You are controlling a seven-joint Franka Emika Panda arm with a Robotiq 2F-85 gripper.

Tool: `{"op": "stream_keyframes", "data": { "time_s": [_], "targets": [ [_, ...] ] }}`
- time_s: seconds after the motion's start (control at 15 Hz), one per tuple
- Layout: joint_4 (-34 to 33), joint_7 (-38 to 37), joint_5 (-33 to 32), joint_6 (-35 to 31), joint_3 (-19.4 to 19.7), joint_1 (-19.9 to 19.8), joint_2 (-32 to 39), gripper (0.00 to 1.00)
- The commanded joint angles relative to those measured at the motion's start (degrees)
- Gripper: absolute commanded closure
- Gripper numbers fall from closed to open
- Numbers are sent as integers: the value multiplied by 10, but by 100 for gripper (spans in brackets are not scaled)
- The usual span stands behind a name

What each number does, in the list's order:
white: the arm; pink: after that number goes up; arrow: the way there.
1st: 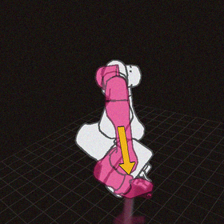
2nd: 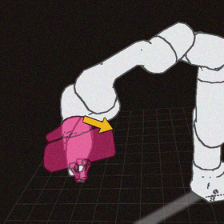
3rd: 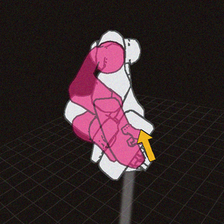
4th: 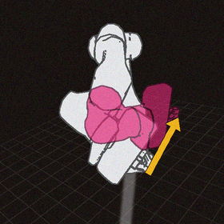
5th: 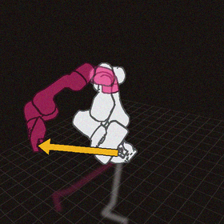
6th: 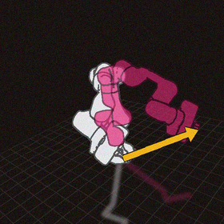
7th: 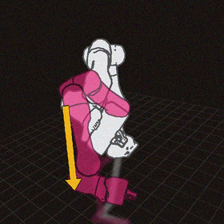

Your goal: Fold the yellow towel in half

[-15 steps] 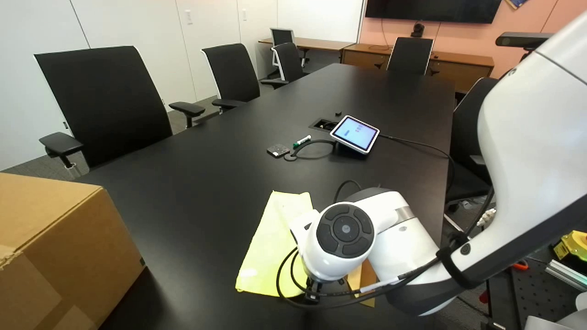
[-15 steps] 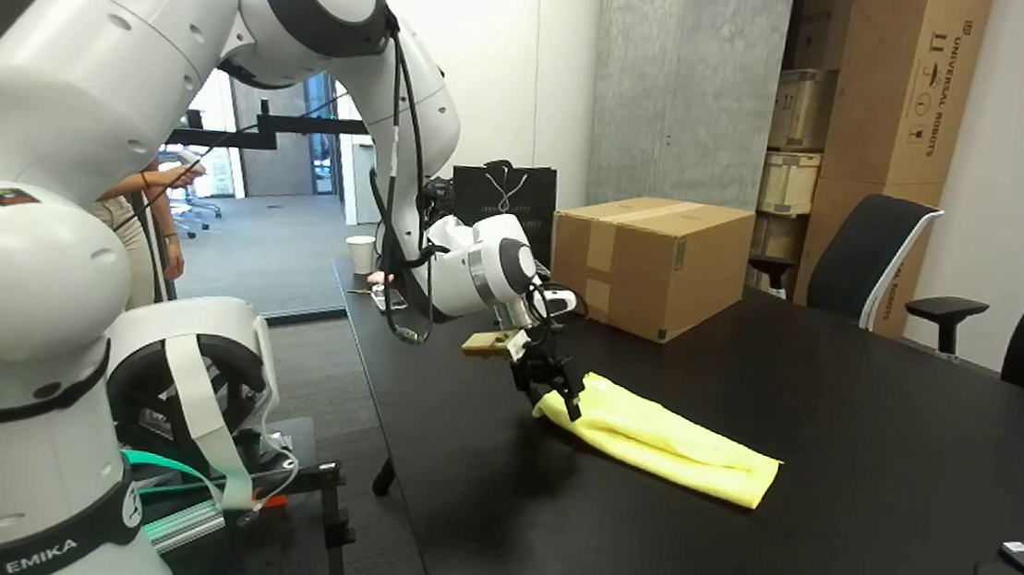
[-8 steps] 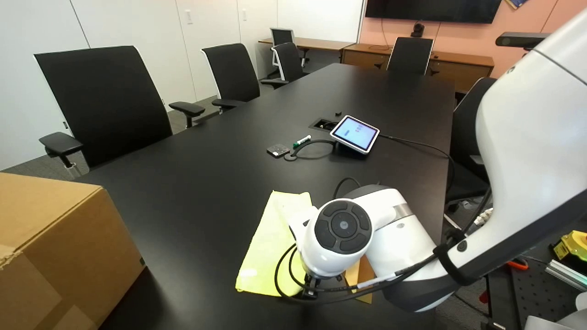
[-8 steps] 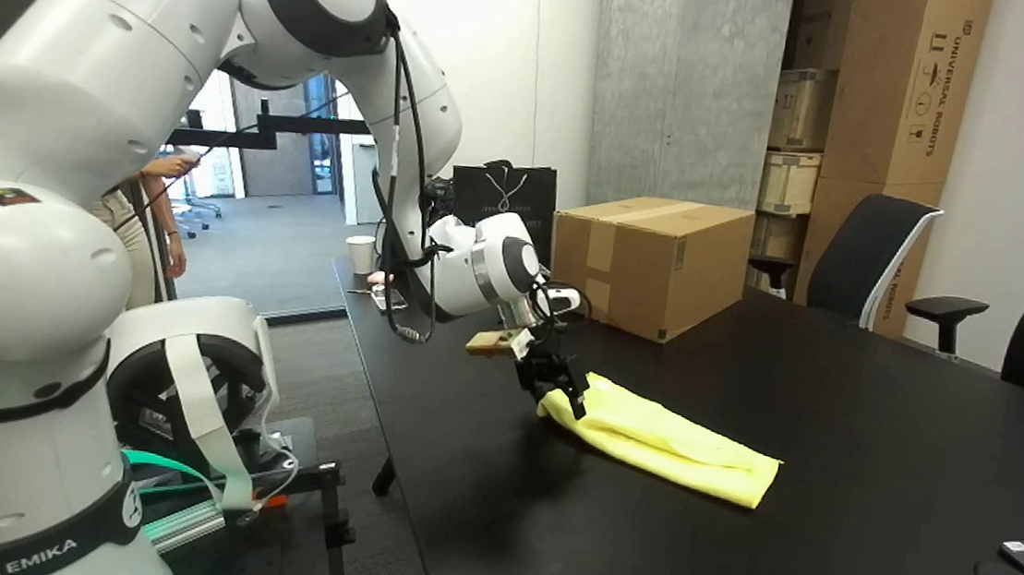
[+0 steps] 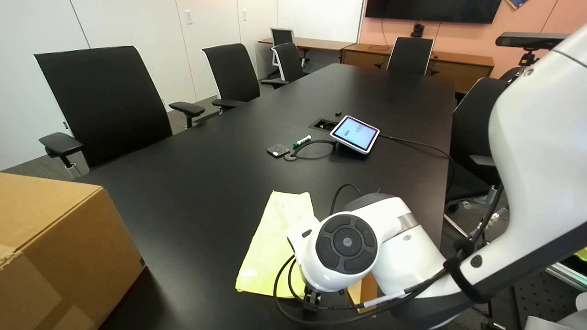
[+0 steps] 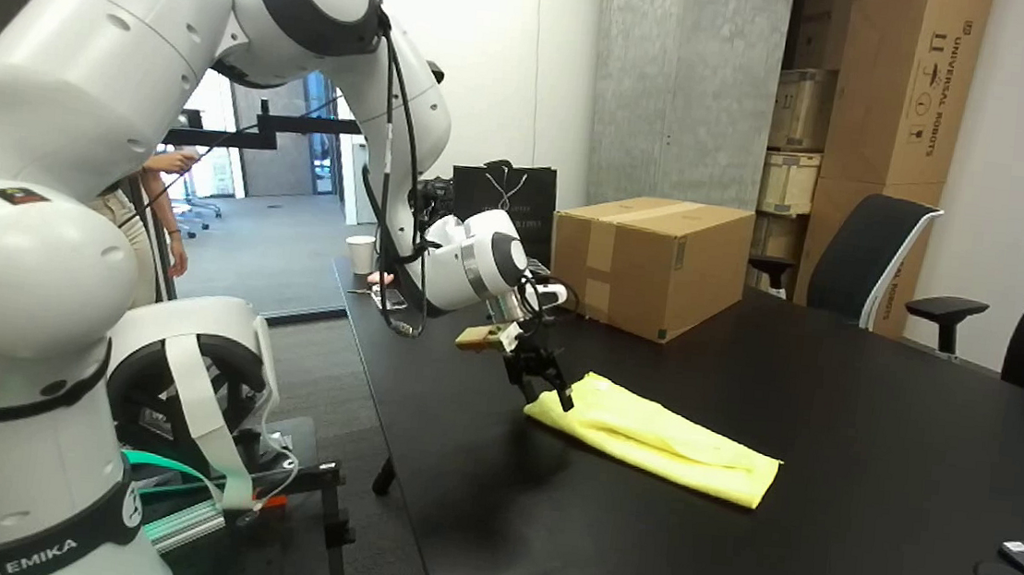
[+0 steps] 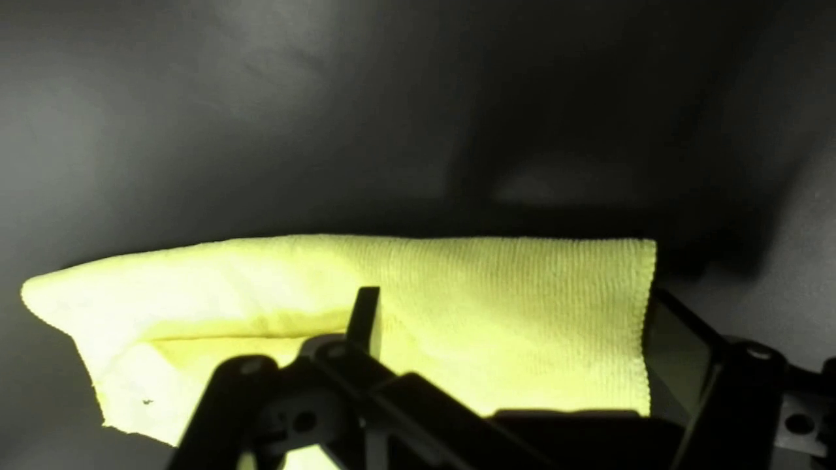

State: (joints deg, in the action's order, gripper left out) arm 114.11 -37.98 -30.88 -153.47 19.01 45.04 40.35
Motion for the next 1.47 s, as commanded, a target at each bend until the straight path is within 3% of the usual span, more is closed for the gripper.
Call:
{"op": "stream_keyframes", "data": {
  "time_s": [0.0,0.67,1.33,1.4],
  "targets": [
    [2,-22,-26,11,12,23,-9,0],
    [-14,-40,-87,11,22,14,-1,0],
    [-16,-56,-112,12,1,-6,-1,0],
    [-17,-56,-111,12,0,-8,0,13]
  ]
}}
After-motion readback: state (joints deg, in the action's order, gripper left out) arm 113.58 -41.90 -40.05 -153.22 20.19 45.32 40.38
